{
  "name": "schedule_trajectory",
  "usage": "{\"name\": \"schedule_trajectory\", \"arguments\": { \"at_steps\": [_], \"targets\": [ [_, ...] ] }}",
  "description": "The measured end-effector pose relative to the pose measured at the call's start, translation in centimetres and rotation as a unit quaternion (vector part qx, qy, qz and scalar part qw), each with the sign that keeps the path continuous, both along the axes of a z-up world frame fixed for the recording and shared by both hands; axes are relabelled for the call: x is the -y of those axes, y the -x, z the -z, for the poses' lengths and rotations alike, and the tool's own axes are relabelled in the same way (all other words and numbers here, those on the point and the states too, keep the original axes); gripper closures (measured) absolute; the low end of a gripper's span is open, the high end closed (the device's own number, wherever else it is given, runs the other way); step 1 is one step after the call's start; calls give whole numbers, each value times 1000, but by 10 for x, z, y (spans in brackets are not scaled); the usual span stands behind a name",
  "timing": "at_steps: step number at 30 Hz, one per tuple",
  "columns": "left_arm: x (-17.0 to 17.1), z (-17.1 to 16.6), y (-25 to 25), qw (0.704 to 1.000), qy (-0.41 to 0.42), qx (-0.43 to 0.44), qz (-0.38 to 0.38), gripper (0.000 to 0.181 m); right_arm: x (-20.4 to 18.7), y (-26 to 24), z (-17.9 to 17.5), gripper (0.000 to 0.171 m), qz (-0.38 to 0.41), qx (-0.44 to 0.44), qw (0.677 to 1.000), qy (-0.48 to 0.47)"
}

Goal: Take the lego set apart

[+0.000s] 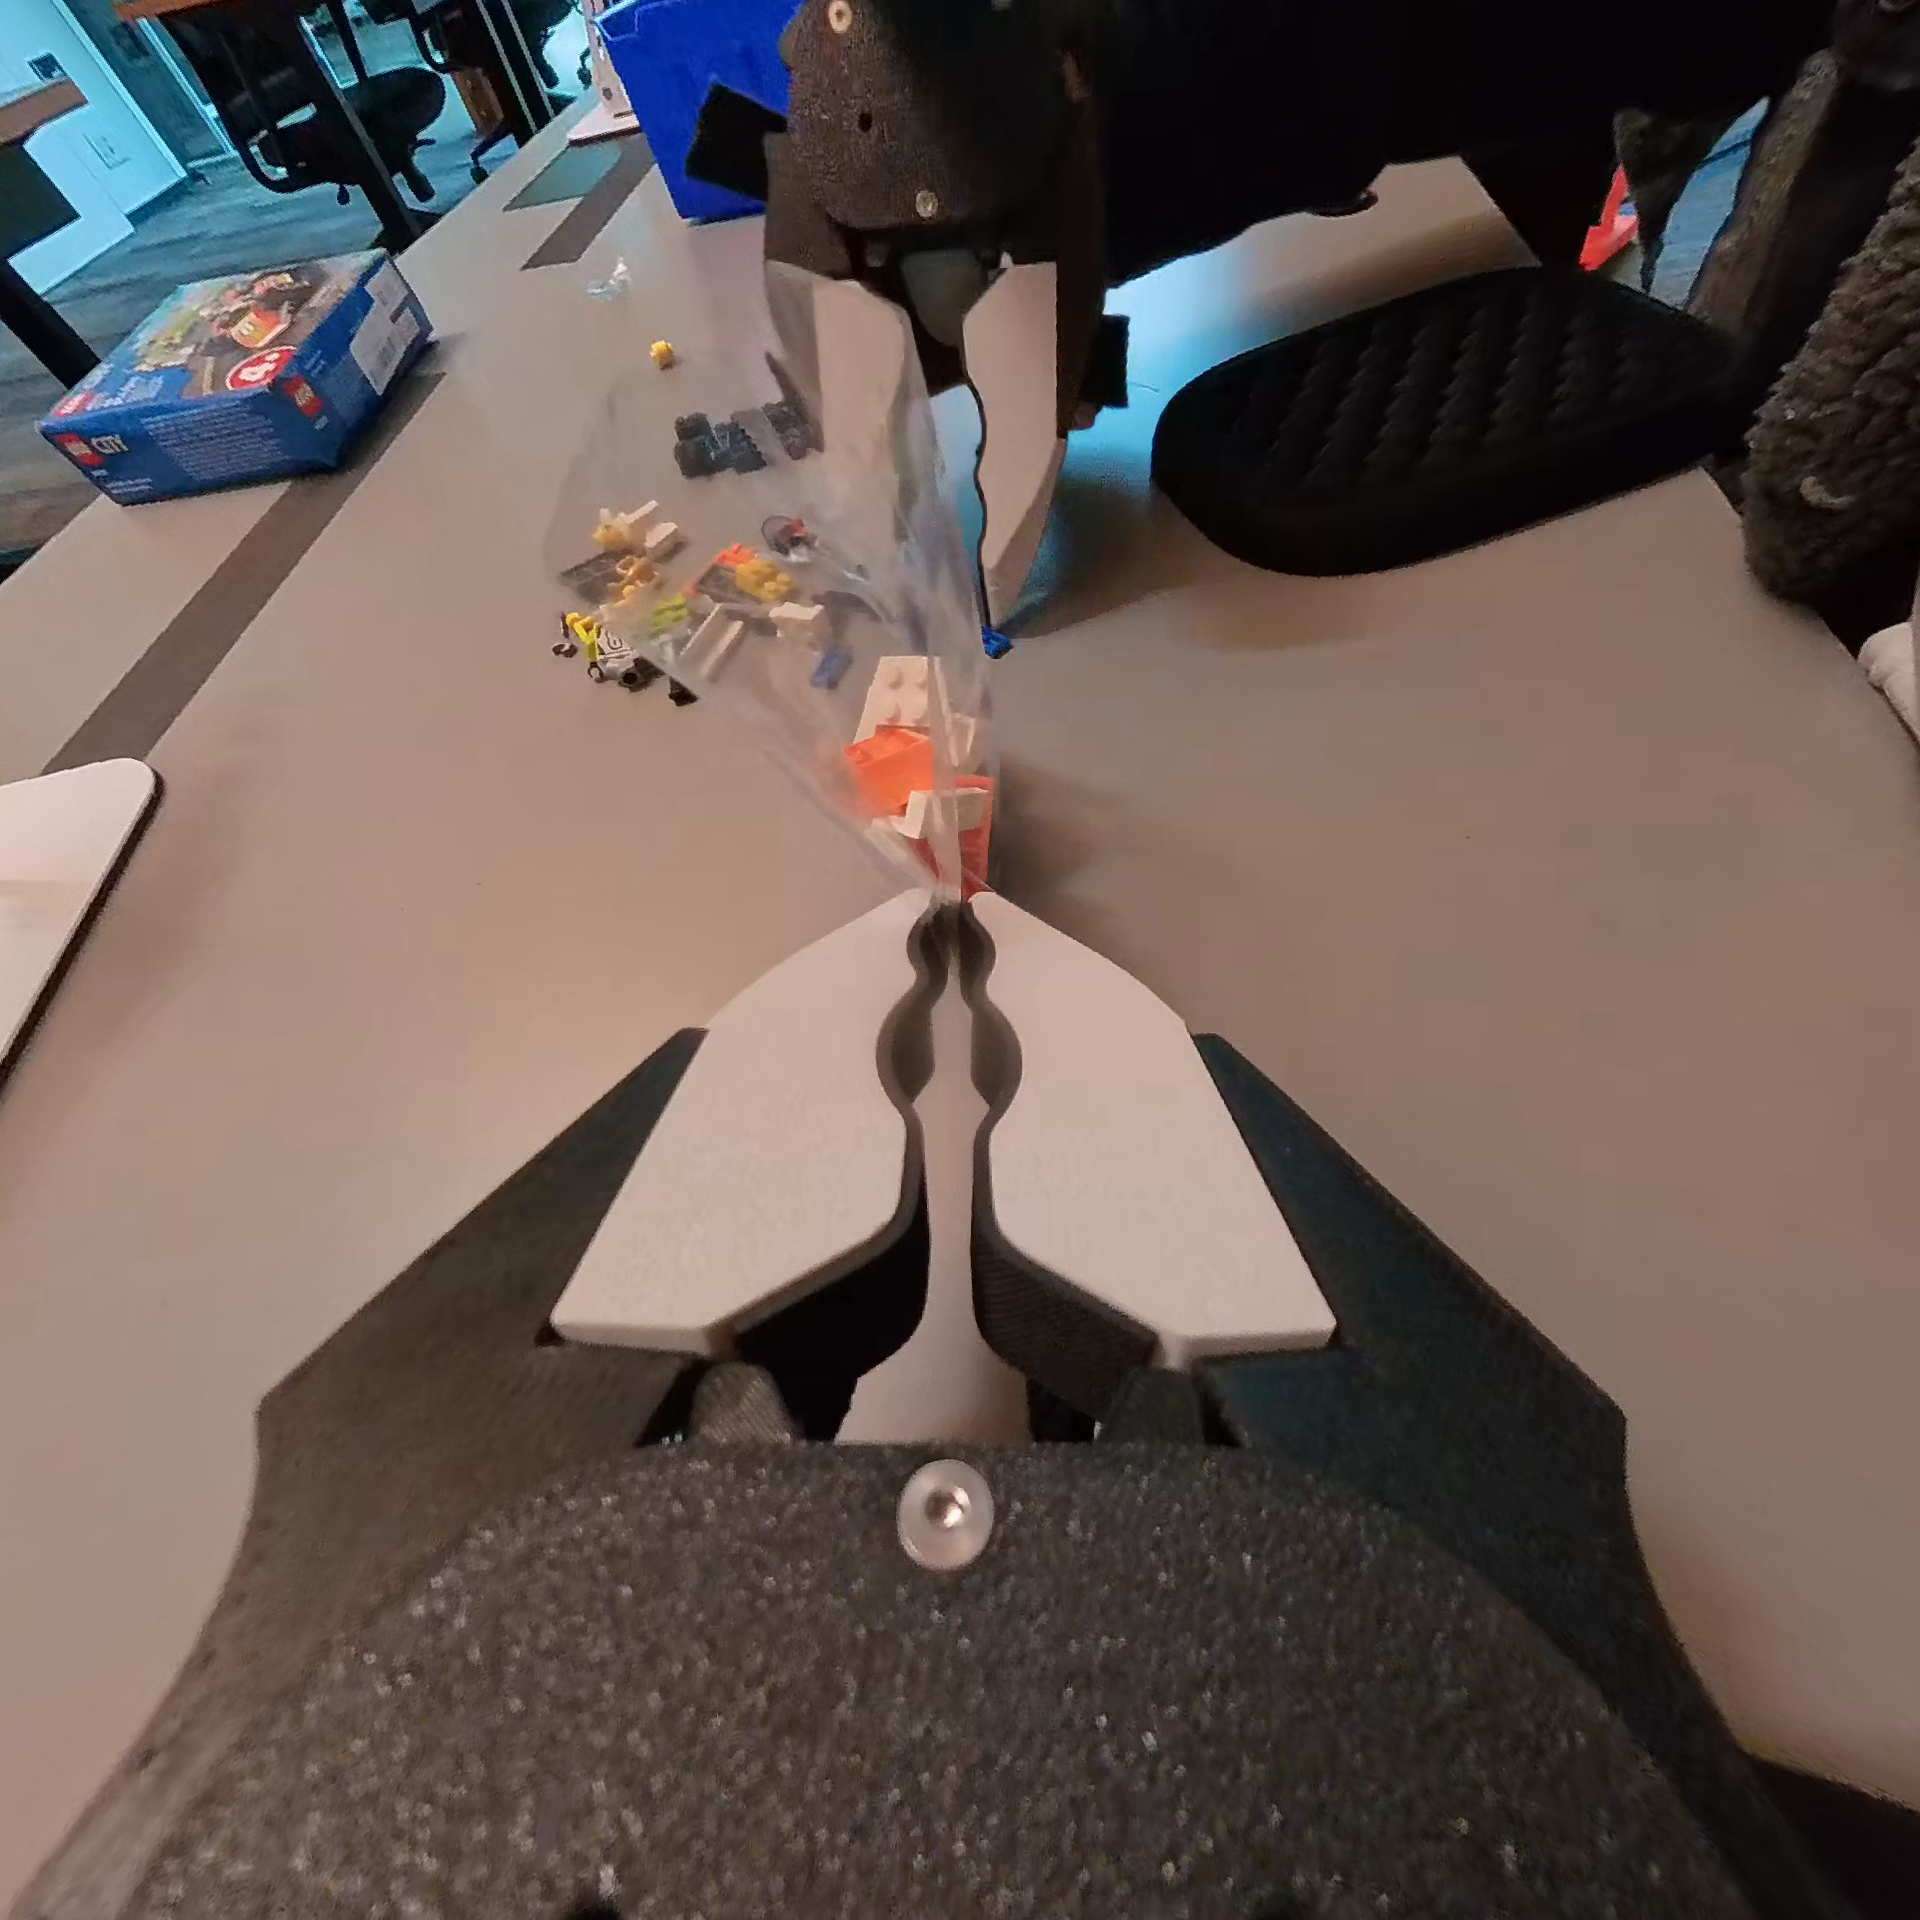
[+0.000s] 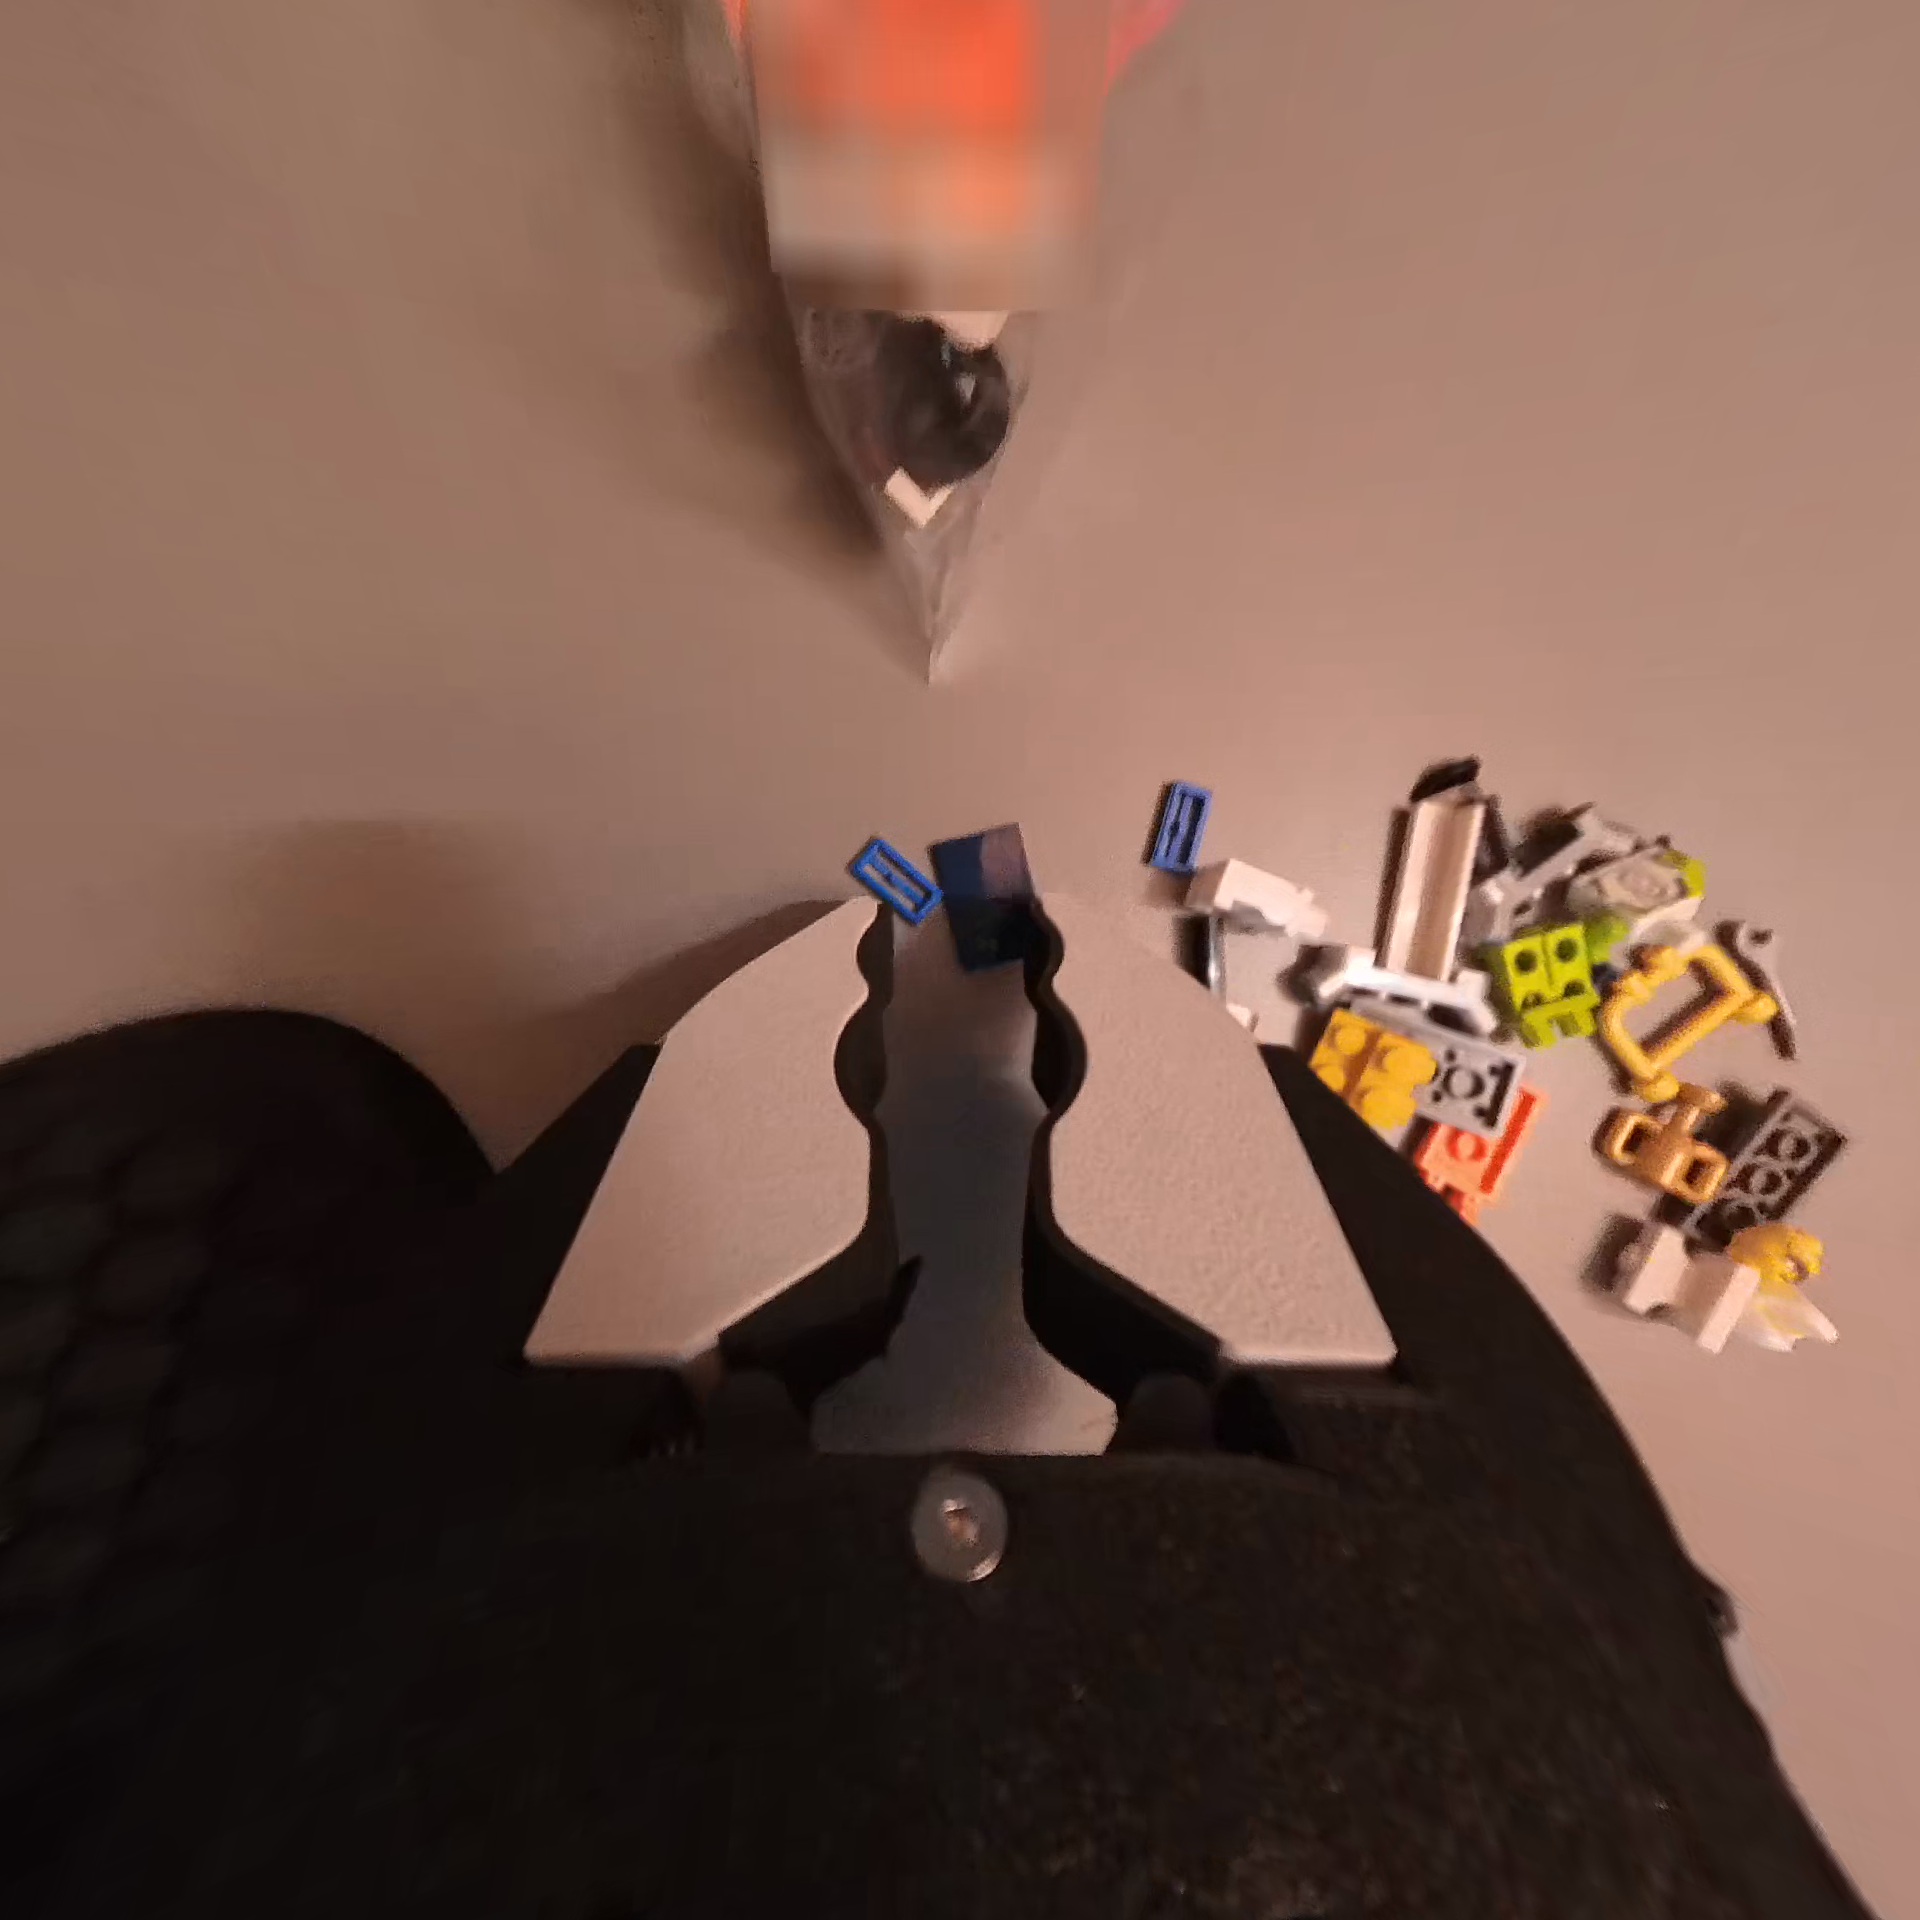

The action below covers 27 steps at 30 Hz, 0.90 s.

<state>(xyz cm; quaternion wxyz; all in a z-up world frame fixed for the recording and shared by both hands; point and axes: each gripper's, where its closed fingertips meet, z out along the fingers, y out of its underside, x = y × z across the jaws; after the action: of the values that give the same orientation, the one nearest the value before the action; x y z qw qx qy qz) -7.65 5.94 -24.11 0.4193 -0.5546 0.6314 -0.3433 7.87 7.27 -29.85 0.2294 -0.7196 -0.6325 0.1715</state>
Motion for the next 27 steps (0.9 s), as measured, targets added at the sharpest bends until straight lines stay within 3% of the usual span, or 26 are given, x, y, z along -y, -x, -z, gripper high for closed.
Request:
{"name": "schedule_trajectory", "arguments": {
  "at_steps": [7, 15, 17, 21, 23, 27],
  "targets": [
    [-1, 0, 0, 1000, 2, 0, 0, 180, -5, -4, 3, 145, -33, 25, 999, 28],
    [-3, 0, 1, 1000, 6, 1, 1, 180, -5, -1, 0, 155, -42, 22, 998, 38],
    [-3, 0, 0, 1000, 5, 1, 1, 180, -7, 6, -22, 155, -37, -27, 999, 26],
    [-3, 0, 0, 1000, 6, 2, 2, 180, -19, 36, -111, 156, -37, -159, 985, -48],
    [-2, 0, 0, 1000, 4, 1, 2, 180, -19, 54, -144, 156, -56, -184, 978, -86],
    [-2, 0, -1, 1000, -5, -2, 2, 180, -22, 88, -149, 155, -98, -155, 976, -118]
  ]
}}
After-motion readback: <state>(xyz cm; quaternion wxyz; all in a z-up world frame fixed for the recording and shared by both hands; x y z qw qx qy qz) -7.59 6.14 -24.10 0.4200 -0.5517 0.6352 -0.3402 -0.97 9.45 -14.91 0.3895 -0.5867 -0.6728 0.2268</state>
